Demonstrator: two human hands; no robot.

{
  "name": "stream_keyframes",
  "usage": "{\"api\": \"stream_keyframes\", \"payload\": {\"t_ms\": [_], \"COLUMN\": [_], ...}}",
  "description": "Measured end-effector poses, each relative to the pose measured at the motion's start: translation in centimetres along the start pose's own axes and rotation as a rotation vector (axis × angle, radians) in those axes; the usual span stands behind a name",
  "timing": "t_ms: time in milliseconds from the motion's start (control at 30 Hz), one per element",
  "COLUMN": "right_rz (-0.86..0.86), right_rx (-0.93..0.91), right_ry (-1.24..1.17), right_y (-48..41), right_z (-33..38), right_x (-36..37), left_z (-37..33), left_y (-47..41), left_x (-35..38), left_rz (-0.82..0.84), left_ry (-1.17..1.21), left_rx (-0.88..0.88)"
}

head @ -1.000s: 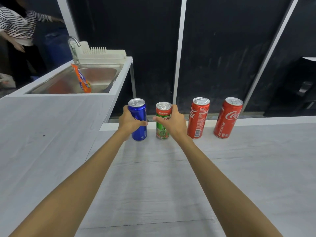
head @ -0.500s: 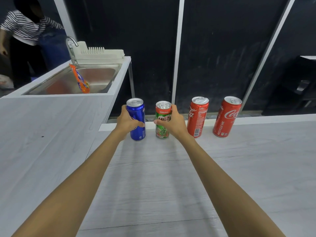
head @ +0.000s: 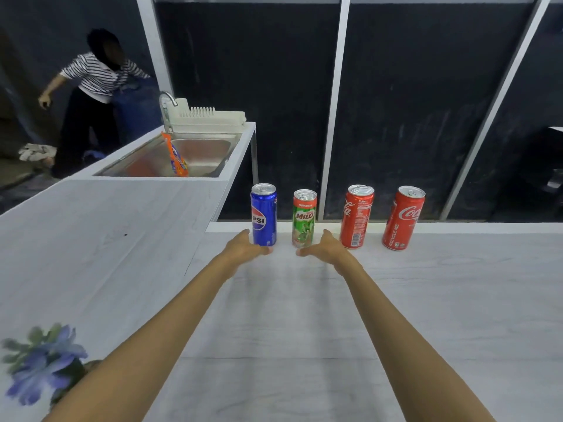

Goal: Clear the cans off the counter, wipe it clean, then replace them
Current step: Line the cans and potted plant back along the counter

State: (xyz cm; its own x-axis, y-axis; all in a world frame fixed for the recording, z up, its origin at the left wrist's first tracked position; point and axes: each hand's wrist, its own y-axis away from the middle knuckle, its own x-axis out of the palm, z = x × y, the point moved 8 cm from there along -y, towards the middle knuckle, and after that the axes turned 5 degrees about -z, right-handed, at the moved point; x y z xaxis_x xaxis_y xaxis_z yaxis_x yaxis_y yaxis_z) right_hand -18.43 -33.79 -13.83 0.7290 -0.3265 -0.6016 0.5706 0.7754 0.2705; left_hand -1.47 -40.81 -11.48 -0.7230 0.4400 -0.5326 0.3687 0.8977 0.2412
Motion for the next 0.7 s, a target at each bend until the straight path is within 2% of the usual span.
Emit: {"api": "stream_keyframes", "payload": {"t_ms": [100,200,433,567,700], "right_rz": [0.111,0.247,0.624,0.635,0.487], "right_rx": [-0.024,-0.158,-0.386,-0.543,-0.670], "right_ry": [0.115,0.269,0.147,0.087,0.019], "right_y": [3.2,6.5,16.6,20.8,22.2], "right_z": [0.7,2.6,7.3,9.7,11.3], "right_x": [1.5,5.1,18.6,24.2,26.3], "left_z": [-0.3,-0.6,1.1,4.4,9.2], "left_y": [4.4,8.7,15.3,16.5,16.6], "left_x": [-2.3,-5.5,-15.5,-21.1,-23.1], "left_rz": [0.024,0.014,-0.062,-0.134,-0.142], "left_ry": [-0.082,-0.109,-0.153,-0.101,-0.045], "left_rx": [0.011,0.055,0.141,0.130,0.100]}}
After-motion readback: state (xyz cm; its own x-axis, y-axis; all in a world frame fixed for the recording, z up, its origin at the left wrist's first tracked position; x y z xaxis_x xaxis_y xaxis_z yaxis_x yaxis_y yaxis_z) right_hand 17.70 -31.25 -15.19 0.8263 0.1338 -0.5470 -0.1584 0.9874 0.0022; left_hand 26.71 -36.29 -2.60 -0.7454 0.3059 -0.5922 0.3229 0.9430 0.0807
